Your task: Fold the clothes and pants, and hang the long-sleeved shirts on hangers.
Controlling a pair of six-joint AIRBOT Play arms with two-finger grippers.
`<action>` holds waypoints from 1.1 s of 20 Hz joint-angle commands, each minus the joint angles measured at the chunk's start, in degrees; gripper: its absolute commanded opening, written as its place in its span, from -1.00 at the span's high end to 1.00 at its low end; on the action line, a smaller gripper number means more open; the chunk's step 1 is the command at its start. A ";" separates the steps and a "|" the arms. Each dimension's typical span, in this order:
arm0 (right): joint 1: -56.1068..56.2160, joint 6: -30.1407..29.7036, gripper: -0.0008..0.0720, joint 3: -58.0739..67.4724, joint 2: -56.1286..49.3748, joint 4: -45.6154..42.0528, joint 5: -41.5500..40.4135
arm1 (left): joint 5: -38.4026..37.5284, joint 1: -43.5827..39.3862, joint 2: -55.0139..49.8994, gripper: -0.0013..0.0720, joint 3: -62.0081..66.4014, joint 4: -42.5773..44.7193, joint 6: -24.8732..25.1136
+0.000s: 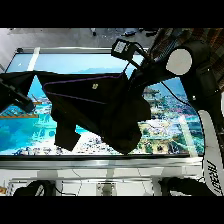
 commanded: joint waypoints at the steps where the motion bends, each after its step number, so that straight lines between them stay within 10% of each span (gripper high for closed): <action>1: -1.46 4.81 0.88 0.00 -0.07 -12.35 -0.87 | -10.60 -0.04 3.69 0.90 0.46 2.45 -1.64; 16: -4.44 1.20 0.88 -7.80 -3.04 -10.27 4.24 | -8.87 -1.70 -18.27 0.90 0.39 2.38 -6.60; 22: -5.64 11.50 0.88 -18.21 -7.28 -16.06 -5.86 | -11.52 -11.17 -27.30 0.90 0.39 3.19 -6.56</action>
